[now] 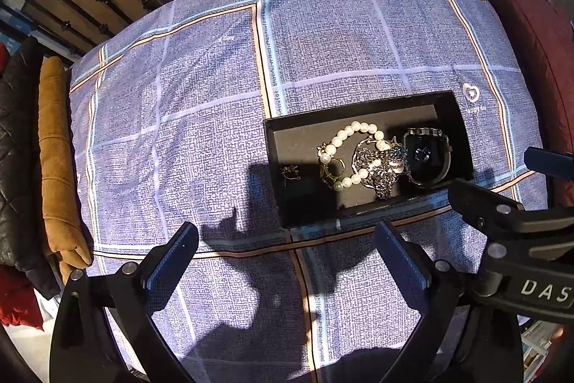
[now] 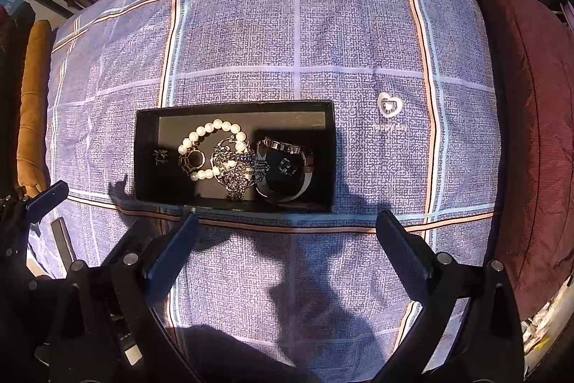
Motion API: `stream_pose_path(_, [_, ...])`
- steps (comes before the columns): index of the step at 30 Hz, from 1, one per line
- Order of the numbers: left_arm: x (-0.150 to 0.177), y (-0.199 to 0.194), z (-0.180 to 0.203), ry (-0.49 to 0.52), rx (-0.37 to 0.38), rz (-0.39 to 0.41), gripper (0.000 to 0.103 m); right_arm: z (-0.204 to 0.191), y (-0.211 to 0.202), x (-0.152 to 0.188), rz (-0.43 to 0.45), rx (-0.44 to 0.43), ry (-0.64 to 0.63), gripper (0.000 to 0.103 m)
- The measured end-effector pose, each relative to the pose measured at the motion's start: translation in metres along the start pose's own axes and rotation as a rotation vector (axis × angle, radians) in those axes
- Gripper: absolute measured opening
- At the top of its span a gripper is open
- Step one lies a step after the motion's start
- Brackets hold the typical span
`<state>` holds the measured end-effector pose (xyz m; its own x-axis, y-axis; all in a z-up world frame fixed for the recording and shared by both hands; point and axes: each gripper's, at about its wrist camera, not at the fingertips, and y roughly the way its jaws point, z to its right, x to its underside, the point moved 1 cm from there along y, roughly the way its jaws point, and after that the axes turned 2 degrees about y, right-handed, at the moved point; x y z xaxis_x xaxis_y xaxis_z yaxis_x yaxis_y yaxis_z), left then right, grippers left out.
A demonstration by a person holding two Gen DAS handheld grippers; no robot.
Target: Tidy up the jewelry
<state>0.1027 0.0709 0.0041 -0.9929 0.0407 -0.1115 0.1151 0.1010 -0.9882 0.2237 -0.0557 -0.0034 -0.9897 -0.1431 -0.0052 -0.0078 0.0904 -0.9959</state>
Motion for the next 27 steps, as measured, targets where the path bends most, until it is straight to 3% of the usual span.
stream_pose_path(27, [0.0015, 0.0016, 0.0016, 0.0, 0.03, -0.025, 0.096, -0.0048, -0.0011, 0.0034, -0.002, -0.002, -0.019, 0.097])
